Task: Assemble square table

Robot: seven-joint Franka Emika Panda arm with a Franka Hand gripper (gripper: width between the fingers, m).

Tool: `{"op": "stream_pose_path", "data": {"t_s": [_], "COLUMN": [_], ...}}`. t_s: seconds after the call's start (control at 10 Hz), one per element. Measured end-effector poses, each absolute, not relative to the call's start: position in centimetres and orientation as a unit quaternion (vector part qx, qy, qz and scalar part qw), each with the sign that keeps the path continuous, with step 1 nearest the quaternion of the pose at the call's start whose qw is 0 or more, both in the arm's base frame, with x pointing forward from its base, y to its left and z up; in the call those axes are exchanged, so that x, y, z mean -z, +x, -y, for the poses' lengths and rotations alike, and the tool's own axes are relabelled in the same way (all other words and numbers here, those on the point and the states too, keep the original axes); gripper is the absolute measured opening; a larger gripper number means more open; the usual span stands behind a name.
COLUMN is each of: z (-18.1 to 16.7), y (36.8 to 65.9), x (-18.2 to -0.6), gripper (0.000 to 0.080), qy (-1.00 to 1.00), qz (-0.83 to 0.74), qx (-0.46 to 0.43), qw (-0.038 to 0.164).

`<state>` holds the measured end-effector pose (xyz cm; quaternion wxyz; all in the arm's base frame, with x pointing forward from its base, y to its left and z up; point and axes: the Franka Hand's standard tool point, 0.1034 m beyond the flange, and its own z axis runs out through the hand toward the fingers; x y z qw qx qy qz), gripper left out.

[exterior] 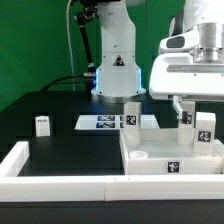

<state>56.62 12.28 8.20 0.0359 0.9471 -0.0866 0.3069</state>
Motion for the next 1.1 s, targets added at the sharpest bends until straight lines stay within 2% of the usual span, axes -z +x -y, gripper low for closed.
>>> {"op": "stream_pose_path", "data": {"t_s": [0.4,0.5,0.7,0.8,0.9,1.1], "z": [-12.2,-11.3,-10.7,-10.5,-10.9,-11.4], "y": [56.6,56.9,57.6,57.9,57.5,57.4], "x": [-8.2,-9.0,-11.3,-11.7,-10.9,-10.7], "gripper": [0.0649,0.0649,0.0649,0.0649,0.0649,0.0649], "qy": [0.947,0.954,0.968,0.968,0.974,0.982], "qz": [0.087,0.096,0.126,0.132,0.146,0.151], "qx": [-0.306,-0.284,-0.219,-0.214,-0.17,-0.111], "qw": [0.036,0.03,-0.007,-0.015,-0.023,-0.032]}}
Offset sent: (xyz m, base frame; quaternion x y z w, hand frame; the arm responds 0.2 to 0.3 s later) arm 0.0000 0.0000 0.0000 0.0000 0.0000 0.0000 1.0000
